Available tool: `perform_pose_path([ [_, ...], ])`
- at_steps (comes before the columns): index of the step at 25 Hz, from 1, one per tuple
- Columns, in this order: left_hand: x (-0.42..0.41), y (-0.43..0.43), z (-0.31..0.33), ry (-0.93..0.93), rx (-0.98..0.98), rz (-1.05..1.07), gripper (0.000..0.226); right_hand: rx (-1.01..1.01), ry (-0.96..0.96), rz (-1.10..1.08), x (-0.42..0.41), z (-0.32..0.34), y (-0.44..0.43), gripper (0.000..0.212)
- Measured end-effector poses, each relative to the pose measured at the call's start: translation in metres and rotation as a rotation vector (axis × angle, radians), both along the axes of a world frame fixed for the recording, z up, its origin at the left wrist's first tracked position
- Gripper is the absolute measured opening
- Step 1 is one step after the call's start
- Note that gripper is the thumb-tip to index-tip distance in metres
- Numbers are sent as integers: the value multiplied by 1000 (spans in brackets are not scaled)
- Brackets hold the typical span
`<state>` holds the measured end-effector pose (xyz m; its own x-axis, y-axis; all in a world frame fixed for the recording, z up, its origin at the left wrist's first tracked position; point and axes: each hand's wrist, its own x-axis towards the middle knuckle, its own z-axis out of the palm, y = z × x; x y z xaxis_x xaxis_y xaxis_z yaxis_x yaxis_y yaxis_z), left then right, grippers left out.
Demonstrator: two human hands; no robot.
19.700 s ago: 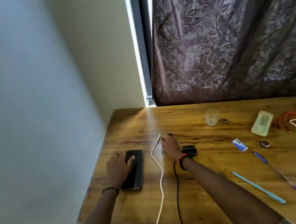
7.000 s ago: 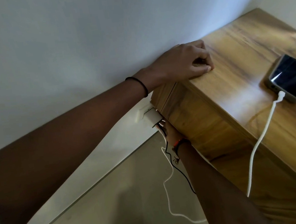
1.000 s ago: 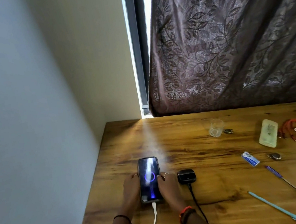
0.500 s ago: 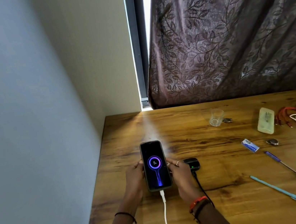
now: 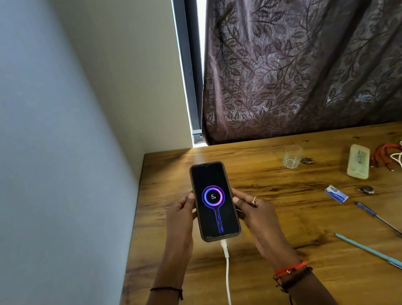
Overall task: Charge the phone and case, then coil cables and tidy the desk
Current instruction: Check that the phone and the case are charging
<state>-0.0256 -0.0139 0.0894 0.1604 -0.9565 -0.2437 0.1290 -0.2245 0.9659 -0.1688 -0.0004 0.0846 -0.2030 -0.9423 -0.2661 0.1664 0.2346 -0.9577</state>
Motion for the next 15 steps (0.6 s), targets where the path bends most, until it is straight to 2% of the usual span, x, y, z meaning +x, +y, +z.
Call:
perform_pose_path([
  [7,-1,13,40,25,-136,-19,25,-106,-174,43,-11,42,13,25],
  [15,-6,19,63,28,-212,-8,23,-194,-275,52,-19,69,24,24],
])
